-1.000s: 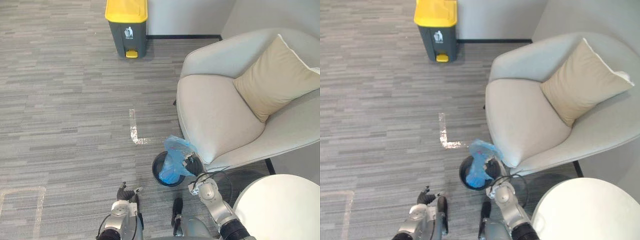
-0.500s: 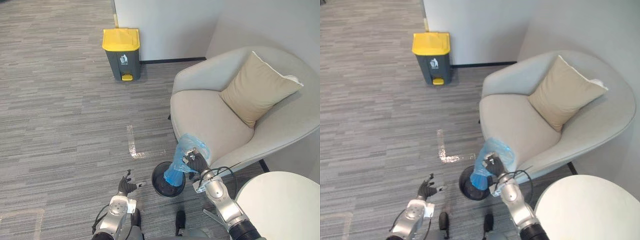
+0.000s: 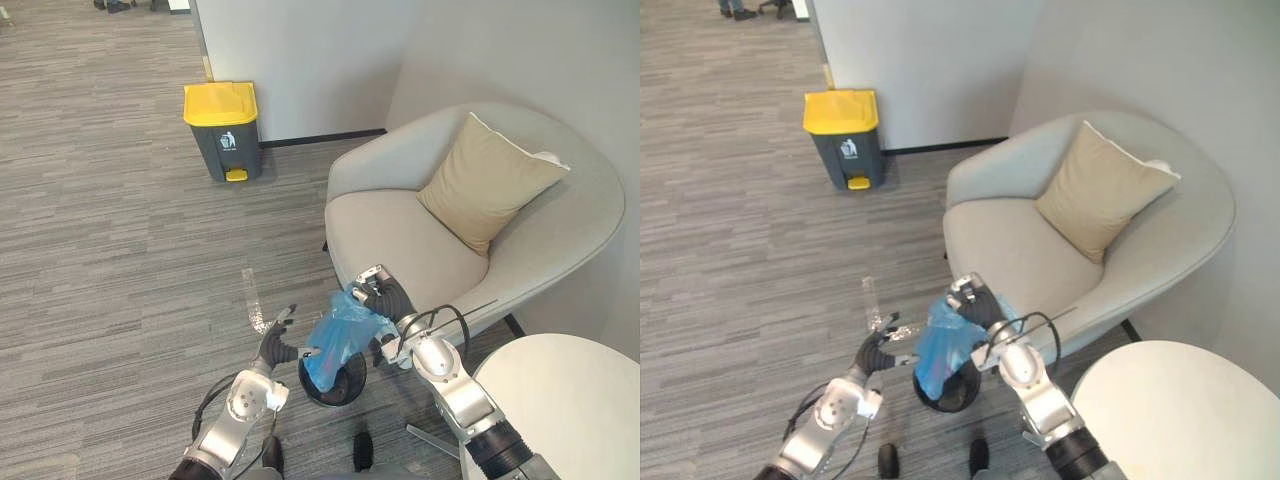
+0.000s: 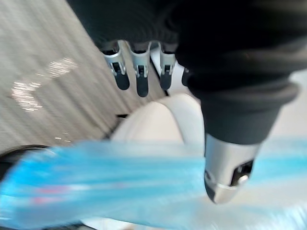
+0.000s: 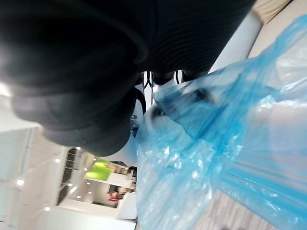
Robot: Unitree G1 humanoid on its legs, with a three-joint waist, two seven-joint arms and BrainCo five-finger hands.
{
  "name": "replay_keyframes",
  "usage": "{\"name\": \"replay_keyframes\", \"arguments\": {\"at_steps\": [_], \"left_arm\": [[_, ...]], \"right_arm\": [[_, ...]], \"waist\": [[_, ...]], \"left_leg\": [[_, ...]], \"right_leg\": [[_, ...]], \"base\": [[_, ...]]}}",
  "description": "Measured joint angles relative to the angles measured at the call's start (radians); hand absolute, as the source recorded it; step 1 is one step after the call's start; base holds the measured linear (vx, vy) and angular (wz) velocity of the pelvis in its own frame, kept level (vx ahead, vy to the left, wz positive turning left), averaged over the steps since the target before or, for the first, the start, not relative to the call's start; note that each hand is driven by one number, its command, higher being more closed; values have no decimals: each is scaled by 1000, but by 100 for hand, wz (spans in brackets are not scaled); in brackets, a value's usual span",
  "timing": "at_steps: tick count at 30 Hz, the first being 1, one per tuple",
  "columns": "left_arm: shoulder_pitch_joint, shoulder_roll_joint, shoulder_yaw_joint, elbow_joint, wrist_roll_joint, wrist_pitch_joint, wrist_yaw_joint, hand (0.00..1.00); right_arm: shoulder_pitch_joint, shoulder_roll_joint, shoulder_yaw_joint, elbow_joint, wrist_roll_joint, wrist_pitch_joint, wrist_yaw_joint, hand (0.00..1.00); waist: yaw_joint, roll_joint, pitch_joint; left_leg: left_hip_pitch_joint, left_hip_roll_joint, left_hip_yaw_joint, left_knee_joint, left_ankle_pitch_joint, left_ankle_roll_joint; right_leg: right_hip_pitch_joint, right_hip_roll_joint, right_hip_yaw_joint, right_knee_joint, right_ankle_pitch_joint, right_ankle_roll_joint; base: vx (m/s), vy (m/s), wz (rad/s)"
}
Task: Gather rubbish on tea table into small bin, then transfer packed bag to large trash can.
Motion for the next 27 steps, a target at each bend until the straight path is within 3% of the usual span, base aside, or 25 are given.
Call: {"name": "replay_keyframes", "arguments": {"at_steps": [8,18,27], "left_arm": [[-90,21,-84,-23,50,-9,0,0],[-187,26,-109,28,205,-7,3,0],[-223,10,-98,145,326,20,40,0]], "right_arm": [[-76,-2,50,-38,116,0,19,100],[-156,18,126,-77,241,0,34,100],[-204,67,184,-77,327,1,49,100]], "waist": [[-18,-1,-29],[-41,-5,-37],[-48,-30,-56]], "left_leg": [[11,0,11,-1,0,0],[21,1,29,-7,0,0],[21,0,44,-7,0,-1]], "right_leg": [[2,1,14,0,4,-2],[11,2,28,-3,6,-3],[10,8,47,-16,16,-4]], "base": [[-5,3,-4],[0,3,-4],[11,0,-5]]}}
